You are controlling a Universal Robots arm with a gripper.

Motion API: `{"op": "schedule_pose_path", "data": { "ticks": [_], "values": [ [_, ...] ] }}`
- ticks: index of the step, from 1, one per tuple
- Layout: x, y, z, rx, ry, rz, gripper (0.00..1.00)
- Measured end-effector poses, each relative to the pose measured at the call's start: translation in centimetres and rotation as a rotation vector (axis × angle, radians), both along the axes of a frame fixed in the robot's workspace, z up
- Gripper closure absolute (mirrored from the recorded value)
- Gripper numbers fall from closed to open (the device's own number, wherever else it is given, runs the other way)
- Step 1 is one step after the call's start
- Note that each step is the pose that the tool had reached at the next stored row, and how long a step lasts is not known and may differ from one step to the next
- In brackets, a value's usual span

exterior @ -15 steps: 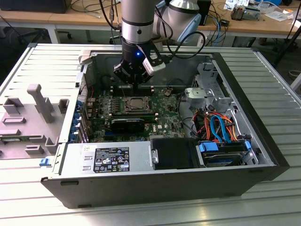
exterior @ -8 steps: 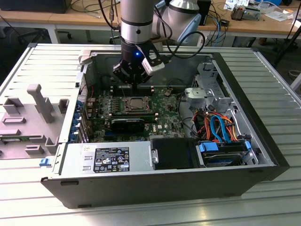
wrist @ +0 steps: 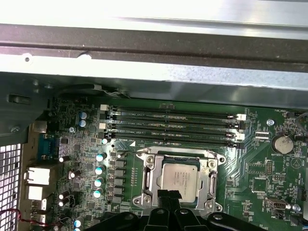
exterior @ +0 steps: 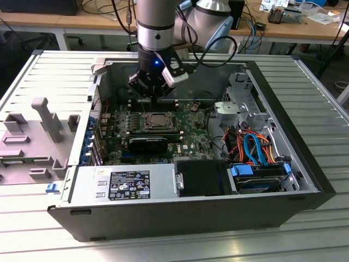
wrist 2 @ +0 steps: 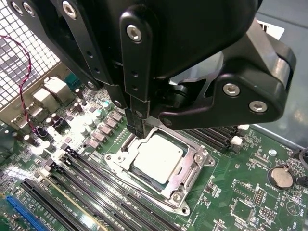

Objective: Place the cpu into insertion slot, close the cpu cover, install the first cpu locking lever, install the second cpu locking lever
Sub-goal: 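Install the first cpu locking lever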

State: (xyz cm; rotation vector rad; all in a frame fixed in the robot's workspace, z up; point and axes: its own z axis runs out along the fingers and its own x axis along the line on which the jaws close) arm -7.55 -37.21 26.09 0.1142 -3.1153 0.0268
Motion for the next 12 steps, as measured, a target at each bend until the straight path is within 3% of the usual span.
{"op": "schedule_pose_path", "data": {
  "ticks": [12],
  "values": [
    [-0.56,0.0,0.0,0.0,0.0,0.0,0.89]
  ]
}}
